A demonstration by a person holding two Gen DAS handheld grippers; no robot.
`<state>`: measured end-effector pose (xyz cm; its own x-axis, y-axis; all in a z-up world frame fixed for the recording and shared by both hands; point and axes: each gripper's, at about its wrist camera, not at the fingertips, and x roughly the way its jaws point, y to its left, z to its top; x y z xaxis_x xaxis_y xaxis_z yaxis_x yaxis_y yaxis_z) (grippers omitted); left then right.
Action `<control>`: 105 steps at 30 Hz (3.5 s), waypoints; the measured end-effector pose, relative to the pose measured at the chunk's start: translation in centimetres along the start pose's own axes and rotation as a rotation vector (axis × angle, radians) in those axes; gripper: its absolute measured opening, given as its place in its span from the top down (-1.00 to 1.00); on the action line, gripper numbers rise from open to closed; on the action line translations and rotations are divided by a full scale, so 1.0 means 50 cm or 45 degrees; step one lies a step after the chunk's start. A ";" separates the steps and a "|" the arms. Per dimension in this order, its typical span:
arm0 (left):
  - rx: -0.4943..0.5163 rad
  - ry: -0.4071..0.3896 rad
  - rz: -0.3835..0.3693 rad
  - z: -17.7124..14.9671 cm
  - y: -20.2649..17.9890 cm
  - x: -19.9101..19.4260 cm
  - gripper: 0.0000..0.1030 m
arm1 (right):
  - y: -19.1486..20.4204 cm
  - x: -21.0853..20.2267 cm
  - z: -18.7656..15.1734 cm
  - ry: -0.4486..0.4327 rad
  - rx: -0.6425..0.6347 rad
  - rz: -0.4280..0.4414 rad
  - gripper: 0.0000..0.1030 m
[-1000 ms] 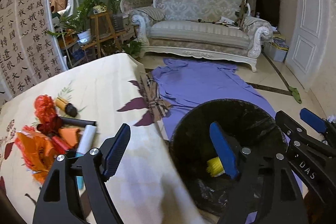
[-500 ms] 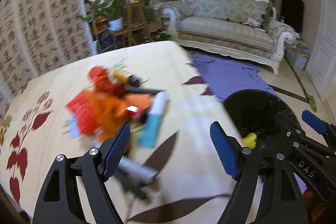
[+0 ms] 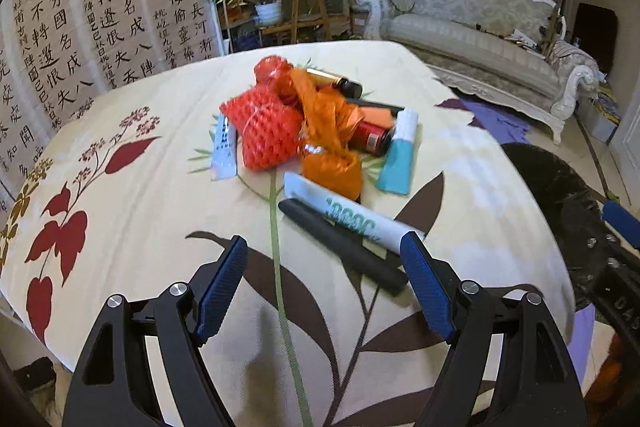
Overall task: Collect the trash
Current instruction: 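Move both tools back over the trash pile on the bed, then grasp the black marker with the left tool and lift it, then grasp the white tube with the right tool while the left tool holds the marker, then carry marker and tube over the black bin and open both tools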
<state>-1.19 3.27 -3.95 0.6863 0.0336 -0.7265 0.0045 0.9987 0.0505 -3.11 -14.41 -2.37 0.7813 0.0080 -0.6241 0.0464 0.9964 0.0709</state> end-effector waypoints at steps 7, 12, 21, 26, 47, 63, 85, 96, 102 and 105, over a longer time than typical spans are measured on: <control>-0.015 0.074 0.013 -0.004 0.005 0.037 -0.48 | 0.002 0.000 0.001 0.004 0.002 0.002 -0.40; -0.045 0.084 0.021 -0.015 0.036 0.033 -0.49 | 0.011 0.001 0.004 0.005 -0.005 0.019 -0.40; -0.066 0.079 0.009 -0.036 0.087 0.016 -0.47 | 0.036 0.012 0.010 0.021 -0.037 0.064 -0.40; -0.039 0.055 -0.018 -0.021 0.081 0.025 -0.25 | 0.055 0.018 0.014 0.029 -0.066 0.089 -0.40; -0.062 0.012 -0.022 -0.029 0.170 0.016 0.74 | 0.222 0.043 0.024 0.085 -0.288 0.274 -0.40; -0.118 -0.011 0.019 -0.032 0.240 0.023 0.74 | 0.306 0.079 -0.004 0.248 -0.428 0.385 0.36; -0.138 -0.035 0.015 -0.040 0.241 0.007 0.74 | 0.310 0.047 -0.006 0.170 -0.454 0.406 0.73; -0.081 -0.103 -0.081 -0.035 0.182 -0.042 0.74 | 0.243 -0.012 0.004 0.092 -0.377 0.339 0.73; -0.025 -0.124 -0.159 -0.020 0.124 -0.048 0.74 | 0.179 -0.020 0.018 0.053 -0.302 0.232 0.73; 0.006 -0.141 -0.195 -0.010 0.094 -0.052 0.74 | 0.146 -0.025 0.026 0.027 -0.264 0.176 0.73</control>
<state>-3.32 7.89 -2.16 0.7533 -0.1235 -0.6460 0.1186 0.9916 -0.0513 -2.93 -7.28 -0.07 0.7580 0.1448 -0.6360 -0.1904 0.9817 -0.0034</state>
